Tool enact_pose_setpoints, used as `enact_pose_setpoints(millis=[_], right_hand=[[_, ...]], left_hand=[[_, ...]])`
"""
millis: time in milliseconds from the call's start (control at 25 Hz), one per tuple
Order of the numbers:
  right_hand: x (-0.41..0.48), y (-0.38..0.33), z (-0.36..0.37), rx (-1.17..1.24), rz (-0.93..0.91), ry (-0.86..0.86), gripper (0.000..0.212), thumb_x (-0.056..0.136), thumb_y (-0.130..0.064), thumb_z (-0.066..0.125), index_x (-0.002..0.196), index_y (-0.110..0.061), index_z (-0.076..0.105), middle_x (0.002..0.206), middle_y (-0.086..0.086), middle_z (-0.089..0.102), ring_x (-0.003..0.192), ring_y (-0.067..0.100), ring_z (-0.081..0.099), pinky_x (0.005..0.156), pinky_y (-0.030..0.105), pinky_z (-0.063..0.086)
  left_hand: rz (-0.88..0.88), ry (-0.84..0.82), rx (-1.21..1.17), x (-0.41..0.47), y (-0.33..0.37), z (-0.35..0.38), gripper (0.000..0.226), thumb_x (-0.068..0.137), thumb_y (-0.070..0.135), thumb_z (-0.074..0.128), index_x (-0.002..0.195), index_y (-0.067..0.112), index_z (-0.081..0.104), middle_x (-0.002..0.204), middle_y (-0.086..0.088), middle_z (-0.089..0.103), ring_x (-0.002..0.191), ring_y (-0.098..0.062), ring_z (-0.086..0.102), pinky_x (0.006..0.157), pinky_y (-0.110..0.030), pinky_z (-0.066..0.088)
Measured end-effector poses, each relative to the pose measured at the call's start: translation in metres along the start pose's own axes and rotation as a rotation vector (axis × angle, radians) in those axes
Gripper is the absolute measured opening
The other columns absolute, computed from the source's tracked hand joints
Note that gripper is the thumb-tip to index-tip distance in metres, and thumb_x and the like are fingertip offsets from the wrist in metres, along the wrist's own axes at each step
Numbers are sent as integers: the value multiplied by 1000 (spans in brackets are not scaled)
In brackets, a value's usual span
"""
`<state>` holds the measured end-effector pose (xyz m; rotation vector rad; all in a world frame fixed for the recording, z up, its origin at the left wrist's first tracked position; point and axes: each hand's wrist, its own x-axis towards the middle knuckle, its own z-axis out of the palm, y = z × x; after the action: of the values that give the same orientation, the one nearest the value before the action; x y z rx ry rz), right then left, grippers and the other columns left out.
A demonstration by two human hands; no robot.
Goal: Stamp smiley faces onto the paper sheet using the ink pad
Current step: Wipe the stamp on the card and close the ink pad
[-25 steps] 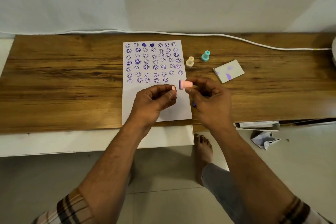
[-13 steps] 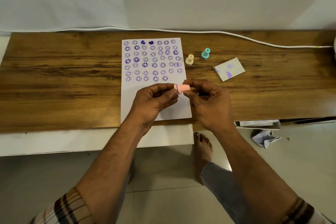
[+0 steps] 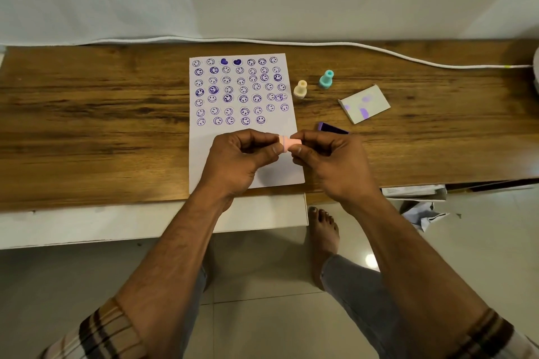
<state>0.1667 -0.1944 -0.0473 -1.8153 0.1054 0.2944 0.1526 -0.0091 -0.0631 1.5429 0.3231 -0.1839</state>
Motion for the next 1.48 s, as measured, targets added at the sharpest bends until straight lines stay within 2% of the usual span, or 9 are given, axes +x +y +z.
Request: enact_pose_setpoints(millis=[160,280,440,720,840,960,1200,1360,1480], right_hand=[[4,-7,-3,23,-25,10,24,90,-16,78,107,-32,77,89,-31,75,91,-3,72,69,9,55],[23,-12,-16,-206,-96,221,22,90,-25,80,108,-38,75,93,-38,69,95,-17,62,68,5,50],[70,-16,-28,-675,-134,315,25,95,-32,72,120,-27,73,114,-3,70,103,16,63,81,36,58],[99,-14,-7,-1210,-141,171,31,96,-29,69,125,-18,68,128,13,66,122,30,53,101,42,47],[95,-20,-20,-961,-86,154,35,94,-34,70,127,-25,69,129,6,67,119,25,56,99,41,51],[92,-22,-56,-571,-41,373,45,85,-42,75,128,-33,69,123,-7,70,107,15,65,85,33,57],[104,8,-89,-897,179,235,92,81,-53,80,156,-26,34,154,15,45,142,37,40,112,54,41],[112,10,-80,-924,186,239,96,83,-48,82,159,-26,28,157,11,45,144,36,40,110,53,43],[95,-1,-90,-661,85,366,94,80,-46,86,156,-30,33,153,6,50,135,29,51,98,45,56]], left_hand=[[51,18,69,1,4,5,31,84,19,80,114,17,78,111,0,79,103,-18,74,97,-46,58],[86,108,91,3,7,7,35,86,22,79,121,22,75,116,11,76,102,-10,73,96,-41,59],[134,164,253,0,3,3,33,89,25,76,121,29,74,114,20,73,98,-4,73,94,-37,59],[108,180,350,0,-2,6,31,90,22,75,121,27,74,113,23,69,95,-5,73,91,-41,61],[120,195,394,0,-6,6,34,91,22,74,124,27,72,121,14,71,93,-8,71,87,-36,61],[174,274,456,3,-10,0,38,90,24,75,127,28,68,117,11,69,86,-2,66,73,-13,50],[188,305,495,4,-6,3,39,88,24,76,127,28,67,110,9,63,81,-2,63,70,-11,44],[197,295,499,3,-6,4,37,89,22,75,125,26,68,107,7,64,81,-6,64,70,-12,45],[175,298,489,2,-5,0,35,90,23,74,124,27,68,107,7,66,81,-6,64,68,-11,43]])
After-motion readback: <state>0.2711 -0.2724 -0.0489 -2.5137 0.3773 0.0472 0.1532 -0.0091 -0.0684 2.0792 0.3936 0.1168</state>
